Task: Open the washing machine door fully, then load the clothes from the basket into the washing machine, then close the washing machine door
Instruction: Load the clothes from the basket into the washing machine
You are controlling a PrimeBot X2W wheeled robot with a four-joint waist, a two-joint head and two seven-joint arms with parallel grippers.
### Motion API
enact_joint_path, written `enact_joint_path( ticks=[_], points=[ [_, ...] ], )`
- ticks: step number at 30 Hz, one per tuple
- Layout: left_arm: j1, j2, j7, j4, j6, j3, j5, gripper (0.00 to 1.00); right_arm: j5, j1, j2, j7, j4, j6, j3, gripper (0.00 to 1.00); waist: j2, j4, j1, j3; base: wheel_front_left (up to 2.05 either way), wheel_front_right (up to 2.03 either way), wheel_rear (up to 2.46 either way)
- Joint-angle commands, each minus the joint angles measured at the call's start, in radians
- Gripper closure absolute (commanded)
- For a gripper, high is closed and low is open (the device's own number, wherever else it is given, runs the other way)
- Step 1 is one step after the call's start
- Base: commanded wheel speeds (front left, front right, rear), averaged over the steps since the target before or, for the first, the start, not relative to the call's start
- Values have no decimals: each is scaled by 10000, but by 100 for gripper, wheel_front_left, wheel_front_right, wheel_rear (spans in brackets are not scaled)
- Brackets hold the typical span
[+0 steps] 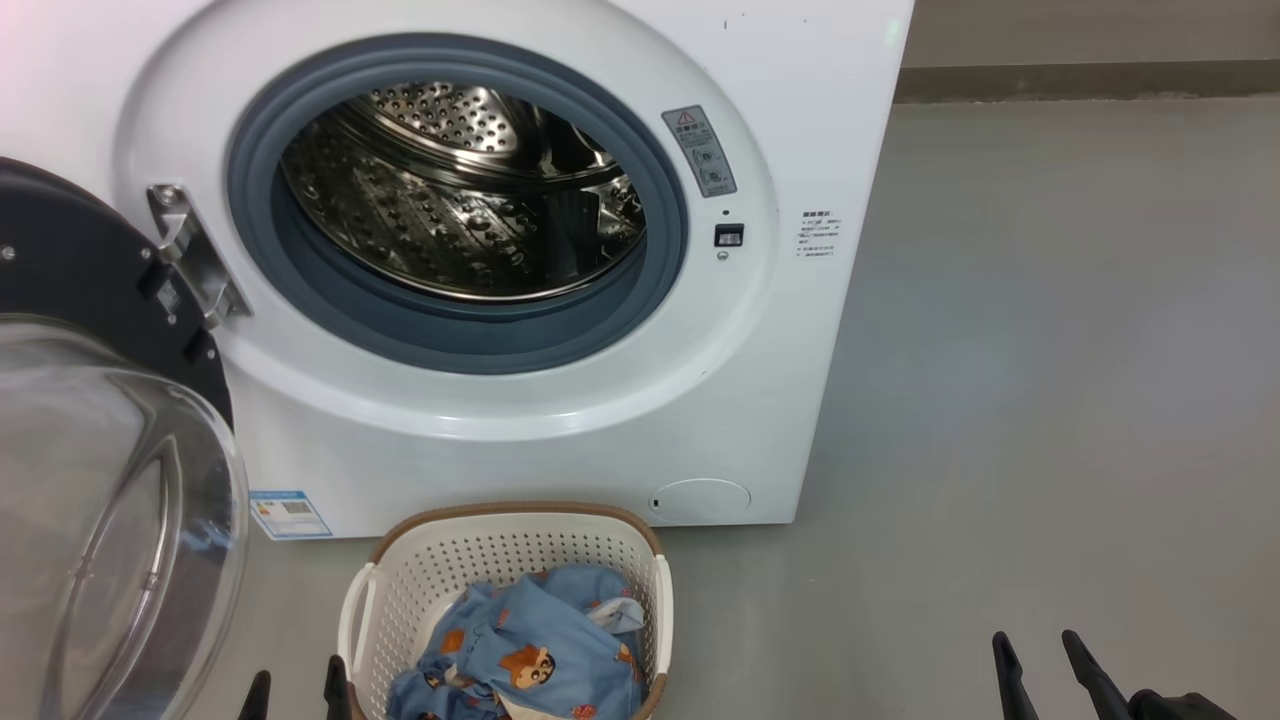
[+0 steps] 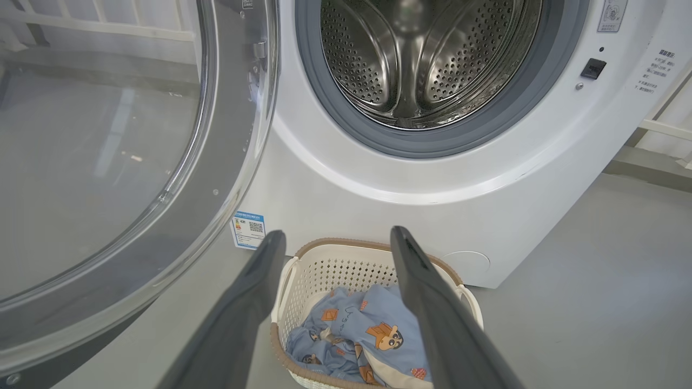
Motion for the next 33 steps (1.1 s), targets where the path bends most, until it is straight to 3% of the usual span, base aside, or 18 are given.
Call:
enact_joint_path(
  ticks=[1, 10, 17, 33],
  points=[
    [-184, 111, -135, -251, 62, 269, -53, 0, 25, -337, -141, -78, -212, 16, 238, 0, 0, -57, 0, 41, 0, 0, 0],
    [-175, 110, -135, -235, 146, 5, -133, 0, 49, -414, -141, -78, -239, 16, 299, 0, 0, -390, 0, 335, 0, 0, 0],
    [-696, 135, -136, 133, -16, -165, -74, 0, 75, -838, -141, -78, -453, 16, 450, 0, 0, -882, 0, 1246, 0, 0, 0],
    [-3478, 987, 364, 2834, -767, -468, -642, 0, 471, -2605, -141, -78, -1318, 16, 1200, 0, 0, -2291, 0, 4104, 0, 0, 0]
  ],
)
